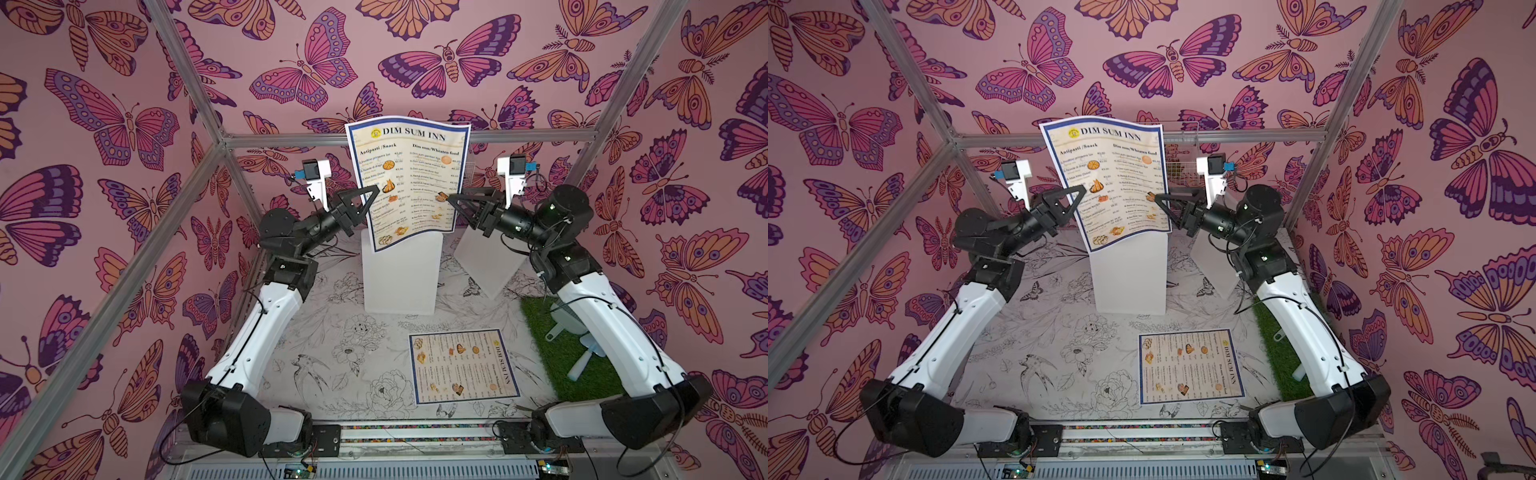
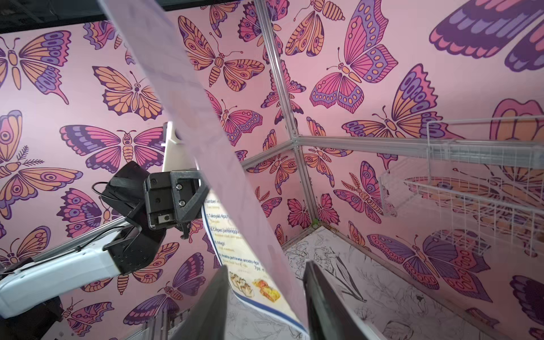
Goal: Insert the menus into the narrow rack
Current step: Insert the menu into the narrow rack.
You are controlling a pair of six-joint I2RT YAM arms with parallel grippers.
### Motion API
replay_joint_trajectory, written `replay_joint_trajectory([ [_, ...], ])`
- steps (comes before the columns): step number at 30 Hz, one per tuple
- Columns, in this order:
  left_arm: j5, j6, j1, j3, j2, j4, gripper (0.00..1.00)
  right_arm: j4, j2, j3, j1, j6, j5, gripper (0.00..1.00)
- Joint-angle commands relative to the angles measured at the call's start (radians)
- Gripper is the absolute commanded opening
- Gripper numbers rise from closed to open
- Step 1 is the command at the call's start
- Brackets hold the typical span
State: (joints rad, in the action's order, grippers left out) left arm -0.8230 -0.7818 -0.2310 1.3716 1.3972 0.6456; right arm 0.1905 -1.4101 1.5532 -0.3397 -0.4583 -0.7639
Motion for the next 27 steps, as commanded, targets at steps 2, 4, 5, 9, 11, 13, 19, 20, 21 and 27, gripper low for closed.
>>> replay_joint_trajectory([
  [2,-0.072,-0.066,0.008,0.053,0.039,0.116,0.01,0.173,-0.066,0.059,0.022,-0.042,-0.141,0.47],
  [4,-0.073,-0.074,0.012,0.058,0.045,0.124,0.01,0.211,-0.086,0.067,0.034,-0.048,-0.162,0.49],
  [5,-0.076,-0.076,0.016,0.065,0.047,0.126,0.01,0.224,-0.096,0.072,0.044,-0.052,-0.173,0.50],
  [9,-0.097,-0.080,0.019,0.094,0.055,0.124,0.01,0.225,-0.139,0.105,0.070,-0.069,-0.223,0.56],
  [11,-0.100,-0.074,0.022,0.102,0.056,0.114,0.01,0.237,-0.150,0.110,0.072,-0.084,-0.255,0.63],
  [13,-0.097,-0.057,0.024,0.108,0.057,0.094,0.01,0.237,-0.155,0.117,0.072,-0.106,-0.281,0.70],
  [19,-0.095,-0.036,0.030,0.132,0.092,0.078,0.01,0.217,-0.198,0.146,0.073,-0.152,-0.328,0.84],
  [20,-0.099,-0.034,0.033,0.142,0.105,0.078,0.01,0.220,-0.200,0.148,0.072,-0.155,-0.332,0.84],
  [21,-0.103,-0.032,0.033,0.153,0.114,0.078,0.01,0.222,-0.204,0.151,0.072,-0.158,-0.336,0.83],
  [27,-0.141,0.014,0.045,0.224,0.187,0.001,0.01,0.116,-0.216,0.184,0.075,-0.082,-0.299,0.78],
])
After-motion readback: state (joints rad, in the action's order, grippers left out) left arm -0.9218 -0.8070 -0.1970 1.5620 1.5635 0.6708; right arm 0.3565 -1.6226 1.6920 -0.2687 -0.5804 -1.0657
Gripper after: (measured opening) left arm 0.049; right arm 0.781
